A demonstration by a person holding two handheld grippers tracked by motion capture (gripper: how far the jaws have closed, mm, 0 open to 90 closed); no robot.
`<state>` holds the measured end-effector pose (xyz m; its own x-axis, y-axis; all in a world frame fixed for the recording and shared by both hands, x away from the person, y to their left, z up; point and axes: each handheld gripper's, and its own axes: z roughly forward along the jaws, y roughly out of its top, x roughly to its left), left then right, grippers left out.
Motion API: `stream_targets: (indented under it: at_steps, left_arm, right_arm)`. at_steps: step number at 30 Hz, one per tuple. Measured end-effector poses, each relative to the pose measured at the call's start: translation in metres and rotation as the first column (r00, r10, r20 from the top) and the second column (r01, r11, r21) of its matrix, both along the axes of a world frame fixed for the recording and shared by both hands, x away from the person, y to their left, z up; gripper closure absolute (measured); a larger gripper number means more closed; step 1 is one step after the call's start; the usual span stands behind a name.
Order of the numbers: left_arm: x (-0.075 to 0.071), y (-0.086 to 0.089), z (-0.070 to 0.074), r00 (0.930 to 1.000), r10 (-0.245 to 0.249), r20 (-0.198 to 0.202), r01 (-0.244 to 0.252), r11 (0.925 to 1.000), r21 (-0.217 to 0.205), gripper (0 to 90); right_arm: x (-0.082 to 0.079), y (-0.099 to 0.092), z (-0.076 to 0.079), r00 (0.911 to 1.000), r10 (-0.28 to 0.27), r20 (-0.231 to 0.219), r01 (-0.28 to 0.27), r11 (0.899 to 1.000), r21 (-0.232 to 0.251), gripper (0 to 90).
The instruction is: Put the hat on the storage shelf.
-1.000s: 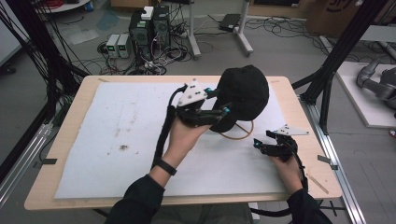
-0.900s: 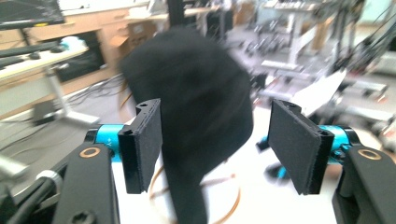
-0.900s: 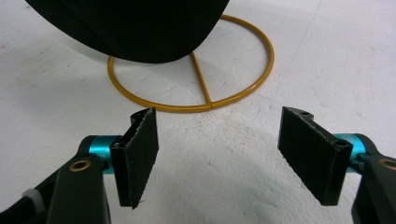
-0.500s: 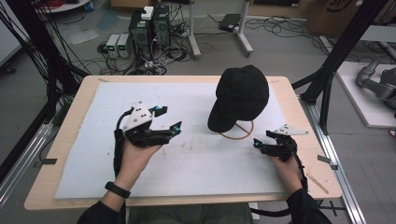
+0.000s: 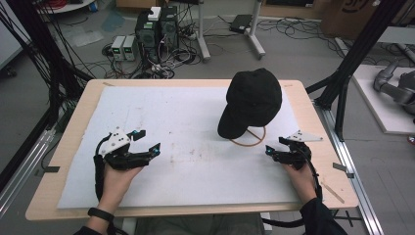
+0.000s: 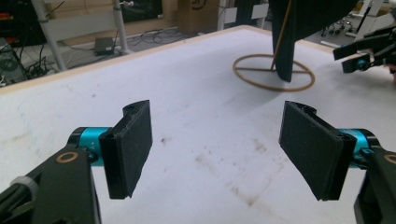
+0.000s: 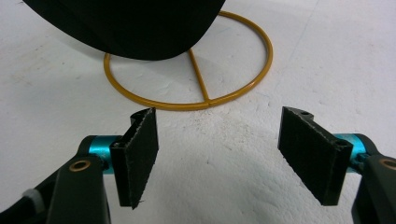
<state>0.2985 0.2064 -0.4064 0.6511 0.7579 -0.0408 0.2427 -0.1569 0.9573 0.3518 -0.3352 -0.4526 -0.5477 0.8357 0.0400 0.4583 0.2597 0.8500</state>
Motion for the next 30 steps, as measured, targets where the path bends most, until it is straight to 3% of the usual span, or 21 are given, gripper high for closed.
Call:
stream_targets:
  at_steps: [11, 22, 30]
  left_arm:
    - [-0.003, 0.021, -0.029, 0.9976, 0.063, -0.029, -0.063, 0.9980, 0.008, 24.1]
    - [0.004, 0.034, -0.039, 0.9904, 0.126, -0.056, -0.124, 0.9914, 0.041, 22.3]
    - [0.005, 0.036, -0.044, 0.9883, 0.137, -0.068, -0.134, 0.9897, 0.051, 22.1]
  right_arm:
    - [0.002, 0.000, 0.000, 0.9999, -0.010, -0.014, 0.010, 1.000, 0.005, 28.7]
    - [0.001, 0.001, 0.000, 1.0000, -0.005, -0.005, 0.005, 1.000, -0.010, 28.7]
    - [0.001, 0.001, 0.000, 0.9999, -0.004, -0.009, 0.004, 1.000, -0.012, 28.7]
